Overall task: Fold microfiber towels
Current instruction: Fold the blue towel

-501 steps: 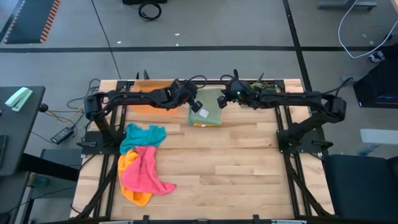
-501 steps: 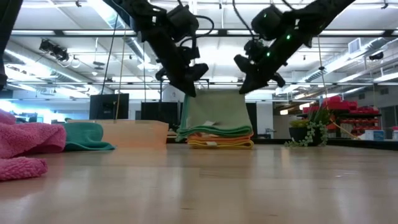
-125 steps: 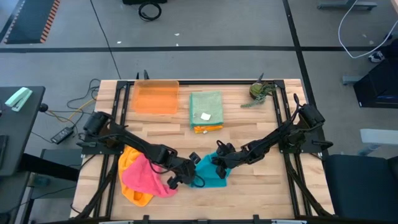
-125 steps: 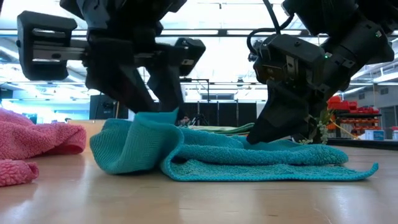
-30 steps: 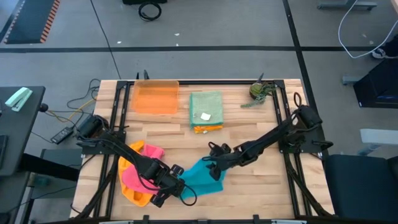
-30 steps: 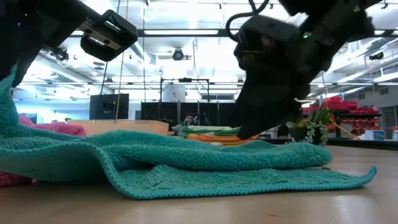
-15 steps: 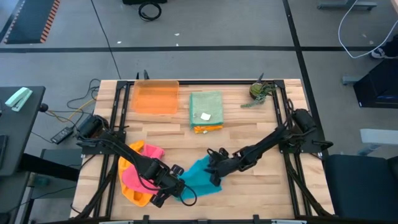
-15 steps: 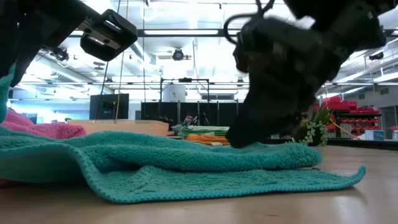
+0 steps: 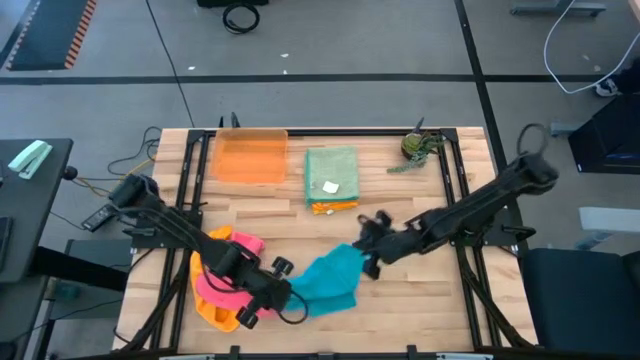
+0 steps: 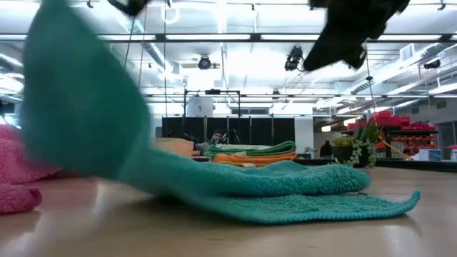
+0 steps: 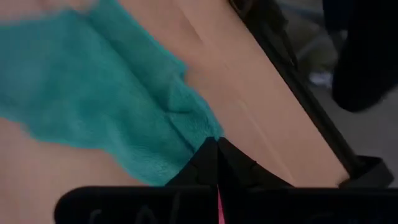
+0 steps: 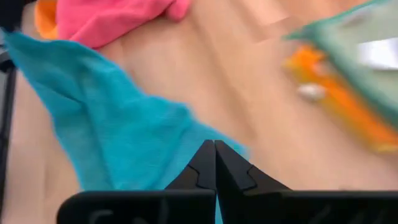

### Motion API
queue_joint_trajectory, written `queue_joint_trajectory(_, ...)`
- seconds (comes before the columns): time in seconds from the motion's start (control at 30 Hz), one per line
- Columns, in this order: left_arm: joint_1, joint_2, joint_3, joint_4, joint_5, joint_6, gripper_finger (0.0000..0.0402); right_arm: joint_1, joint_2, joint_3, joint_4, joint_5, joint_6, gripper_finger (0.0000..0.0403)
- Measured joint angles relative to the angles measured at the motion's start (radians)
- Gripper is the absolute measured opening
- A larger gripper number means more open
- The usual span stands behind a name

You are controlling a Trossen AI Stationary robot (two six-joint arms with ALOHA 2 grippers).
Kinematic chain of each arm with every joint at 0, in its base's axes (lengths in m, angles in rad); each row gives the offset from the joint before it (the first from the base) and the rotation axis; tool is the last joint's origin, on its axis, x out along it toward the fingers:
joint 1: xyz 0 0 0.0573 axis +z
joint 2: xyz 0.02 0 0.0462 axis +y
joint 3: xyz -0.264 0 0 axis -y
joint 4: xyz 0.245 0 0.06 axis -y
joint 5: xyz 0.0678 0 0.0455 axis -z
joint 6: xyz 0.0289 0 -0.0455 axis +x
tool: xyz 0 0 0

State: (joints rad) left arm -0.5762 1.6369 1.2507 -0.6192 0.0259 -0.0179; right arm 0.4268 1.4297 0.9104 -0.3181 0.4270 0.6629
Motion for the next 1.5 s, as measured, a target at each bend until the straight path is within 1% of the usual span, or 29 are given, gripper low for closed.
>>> queue_joint_trajectory(0.13, 0.004, -0.110, 0.000, -0.006, -0.099, 0.082, 0.0004, 0.016, -0.172, -0.001, -0.157, 0.124, 0.006, 0.0002)
queue_joint_trajectory(0.27, 0.032, -0.205, 0.000, -0.006, -0.162, 0.184, 0.0004, 0.012, -0.310, -0.001, -0.256, 0.236, -0.028, 0.0002)
queue_joint_trajectory(0.33, 0.055, -0.244, 0.000, 0.003, -0.172, 0.203, 0.0004, -0.001, -0.352, -0.002, -0.268, 0.260, -0.026, 0.0001)
queue_joint_trajectory(0.37, 0.066, -0.256, 0.000, 0.011, -0.172, 0.205, 0.0004, -0.008, -0.362, -0.012, -0.246, 0.253, -0.006, 0.0001)
queue_joint_trajectory(0.4, 0.075, -0.264, 0.000, 0.016, -0.165, 0.204, 0.0003, -0.014, -0.362, -0.030, -0.211, 0.225, 0.013, 0.0001)
queue_joint_trajectory(0.5, 0.091, -0.264, 0.000, 0.016, -0.096, 0.177, 0.0004, -0.017, -0.294, -0.130, -0.003, 0.096, 0.037, 0.0001)
queue_joint_trajectory(0.57, 0.091, -0.246, 0.000, 0.018, -0.082, 0.160, 0.0005, -0.009, -0.210, -0.211, 0.113, 0.040, 0.072, 0.0002)
queue_joint_trajectory(0.67, 0.082, -0.206, 0.000, 0.014, -0.081, 0.161, 0.0003, -0.005, -0.077, -0.283, 0.276, 0.018, 0.134, 0.0015)
queue_joint_trajectory(0.73, 0.082, -0.190, 0.000, 0.016, -0.079, 0.161, 0.0004, -0.006, 0.017, -0.307, 0.332, 0.004, 0.164, 0.0030)
queue_joint_trajectory(0.83, 0.082, -0.171, 0.000, 0.014, -0.081, 0.160, 0.0007, -0.005, 0.138, -0.298, 0.402, -0.021, 0.169, 0.0066)
queue_joint_trajectory(0.97, 0.082, -0.170, 0.000, 0.019, -0.081, 0.154, 0.0004, -0.006, 0.259, -0.261, 0.475, -0.049, 0.167, 0.0131)
queue_joint_trajectory(1.1, 0.082, -0.170, 0.000, 0.016, -0.080, 0.134, 0.0007, -0.005, 0.318, -0.220, 0.490, -0.074, 0.166, 0.0193)
queue_joint_trajectory(1.17, 0.082, -0.170, 0.000, 0.015, -0.080, 0.133, 0.0006, -0.005, 0.329, -0.212, 0.501, -0.083, 0.161, 0.0214)
queue_joint_trajectory(1.23, 0.082, -0.170, 0.000, 0.016, -0.081, 0.132, 0.0004, -0.005, 0.338, -0.212, 0.530, -0.091, 0.157, 0.0228)
queue_joint_trajectory(1.3, 0.082, -0.170, 0.000, 0.015, -0.081, 0.129, 0.0005, -0.005, 0.338, -0.212, 0.537, -0.104, 0.147, 0.0231)
queue_joint_trajectory(1.37, 0.082, -0.170, 0.000, 0.015, -0.081, 0.126, 0.0008, -0.004, 0.339, -0.212, 0.537, -0.104, 0.151, 0.0220)
queue_joint_trajectory(1.43, 0.082, -0.170, 0.000, 0.015, -0.081, 0.125, 0.0006, 0.002, 0.340, -0.212, 0.540, -0.105, 0.159, 0.0193)
queue_joint_trajectory(1.5, 0.082, -0.170, 0.000, 0.015, -0.081, 0.114, 0.0004, 0.015, 0.344, -0.212, 0.552, -0.119, 0.162, 0.0151)
